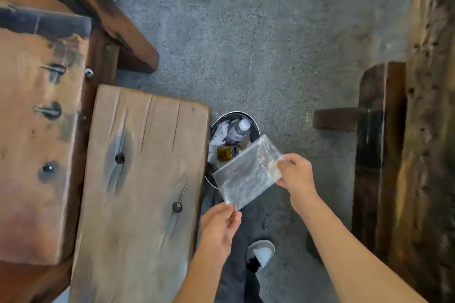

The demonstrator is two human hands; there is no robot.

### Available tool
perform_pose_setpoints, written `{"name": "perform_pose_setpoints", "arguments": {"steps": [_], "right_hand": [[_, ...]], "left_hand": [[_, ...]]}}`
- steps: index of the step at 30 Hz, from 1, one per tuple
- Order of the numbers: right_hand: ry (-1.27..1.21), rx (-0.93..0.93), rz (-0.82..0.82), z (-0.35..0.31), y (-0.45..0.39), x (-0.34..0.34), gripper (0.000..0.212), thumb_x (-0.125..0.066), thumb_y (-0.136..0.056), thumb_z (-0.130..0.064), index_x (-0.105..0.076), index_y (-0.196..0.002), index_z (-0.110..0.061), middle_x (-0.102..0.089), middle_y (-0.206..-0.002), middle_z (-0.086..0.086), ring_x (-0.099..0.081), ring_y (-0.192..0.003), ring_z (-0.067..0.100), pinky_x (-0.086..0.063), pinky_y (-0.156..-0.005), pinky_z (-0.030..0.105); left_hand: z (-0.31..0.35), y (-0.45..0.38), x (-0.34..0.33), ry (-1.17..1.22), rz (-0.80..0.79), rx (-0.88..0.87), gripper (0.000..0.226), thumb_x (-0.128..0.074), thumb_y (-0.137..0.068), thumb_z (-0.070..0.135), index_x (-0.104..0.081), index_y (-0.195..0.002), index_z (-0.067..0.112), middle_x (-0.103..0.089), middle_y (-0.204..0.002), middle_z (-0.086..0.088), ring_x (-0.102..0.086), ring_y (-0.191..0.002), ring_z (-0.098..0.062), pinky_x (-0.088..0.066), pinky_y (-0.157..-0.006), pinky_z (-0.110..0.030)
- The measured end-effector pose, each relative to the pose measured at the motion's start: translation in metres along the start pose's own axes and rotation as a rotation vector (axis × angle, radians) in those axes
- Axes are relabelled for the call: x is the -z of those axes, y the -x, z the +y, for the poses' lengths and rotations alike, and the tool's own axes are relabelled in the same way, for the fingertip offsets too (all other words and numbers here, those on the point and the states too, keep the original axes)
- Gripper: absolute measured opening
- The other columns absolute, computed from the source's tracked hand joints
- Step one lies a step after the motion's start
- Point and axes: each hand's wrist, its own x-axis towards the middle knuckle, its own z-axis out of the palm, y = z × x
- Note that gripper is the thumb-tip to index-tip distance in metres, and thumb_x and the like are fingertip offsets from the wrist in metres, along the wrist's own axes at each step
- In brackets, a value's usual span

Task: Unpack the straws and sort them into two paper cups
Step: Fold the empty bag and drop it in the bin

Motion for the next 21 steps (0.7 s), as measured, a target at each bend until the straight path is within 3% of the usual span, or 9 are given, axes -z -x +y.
{"name": "perform_pose_setpoints", "arguments": {"steps": [4,6,8,10,12,15,18,21], "right_hand": [[0.038,0.002,-0.017,0.004,-0.05,-0.032,0.019,-0.05,-0.096,-0.008,-0.067,-0.09,-0.01,-0.074,-0.092,0.012,-0.071,-0.087,0.033,-0.06,-0.081,0.052],[0.054,-0.016,-0.034,0.005,-0.071,-0.048,0.018,-0.048,-0.097,-0.004,-0.065,-0.102,-0.006,-0.074,-0.098,0.013,-0.071,-0.074,0.021,-0.062,-0.069,0.035],[0.048,-0.031,-0.058,0.005,-0.084,-0.061,0.022,-0.044,-0.097,0.004,-0.059,-0.113,0.005,-0.067,-0.105,0.027,-0.066,-0.068,0.016,-0.053,-0.049,0.019],[0.122,0.016,-0.08,0.005,-0.097,-0.073,0.017,-0.04,-0.097,0.009,-0.054,-0.106,0.012,-0.06,-0.109,0.034,-0.063,-0.069,0.021,-0.048,-0.042,0.016],[0.096,-0.001,-0.087,0.007,-0.109,-0.083,0.019,-0.044,-0.095,0.009,-0.057,-0.091,-0.005,-0.067,-0.1,0.027,-0.068,-0.077,0.027,-0.058,-0.056,0.022],[0.127,0.01,-0.085,0.012,-0.12,-0.09,0.016,-0.059,-0.087,-0.005,-0.06,-0.09,-0.021,-0.071,-0.098,0.011,-0.072,-0.092,0.032,-0.059,-0.083,0.051],[0.092,-0.002,-0.1,0.01,-0.111,-0.086,0.031,-0.057,-0.09,-0.011,-0.052,-0.12,-0.017,-0.066,-0.105,0.006,-0.067,-0.102,0.029,-0.054,-0.094,0.05],[0.077,0.006,-0.06,0.007,-0.096,-0.073,0.035,-0.053,-0.093,-0.015,-0.049,-0.127,-0.017,-0.063,-0.109,0.004,-0.064,-0.107,0.028,-0.051,-0.097,0.049]], "left_hand": [[-0.001,-0.046,-0.014,0.047,0.013,0.045,0.016,-0.059,-0.09,-0.012,-0.063,-0.106,-0.009,-0.068,-0.097,-0.025,-0.067,-0.087,-0.03,-0.058,-0.069,-0.032],[-0.001,-0.07,-0.017,0.064,0.03,0.055,0.02,-0.058,-0.091,-0.012,-0.061,-0.11,-0.01,-0.068,-0.096,-0.024,-0.067,-0.086,-0.028,-0.061,-0.065,-0.028],[0.0,-0.088,-0.02,0.084,0.033,0.065,0.018,-0.057,-0.093,-0.011,-0.062,-0.11,-0.009,-0.067,-0.096,-0.021,-0.067,-0.085,-0.026,-0.062,-0.062,-0.025],[0.0,-0.104,-0.022,0.118,0.035,0.074,0.016,-0.055,-0.095,-0.009,-0.061,-0.11,-0.006,-0.066,-0.094,-0.02,-0.066,-0.086,-0.024,-0.061,-0.067,-0.026],[0.001,-0.114,-0.025,0.144,0.038,0.069,0.015,-0.054,-0.096,-0.007,-0.061,-0.109,-0.004,-0.064,-0.092,-0.019,-0.065,-0.085,-0.023,-0.057,-0.071,-0.027],[0.003,-0.122,-0.027,0.116,0.044,0.064,0.013,-0.057,-0.096,-0.002,-0.061,-0.109,-0.003,-0.066,-0.093,-0.018,-0.068,-0.088,-0.024,-0.059,-0.072,-0.027],[0.004,-0.119,-0.027,0.024,0.043,0.092,0.015,-0.065,-0.095,0.012,-0.062,-0.107,0.003,-0.068,-0.105,-0.018,-0.069,-0.098,-0.027,-0.059,-0.077,-0.03],[0.009,-0.106,-0.033,-0.098,0.048,0.035,0.013,-0.067,-0.094,0.018,-0.063,-0.1,0.008,-0.069,-0.103,-0.017,-0.069,-0.095,-0.027,-0.059,-0.077,-0.03]]}}
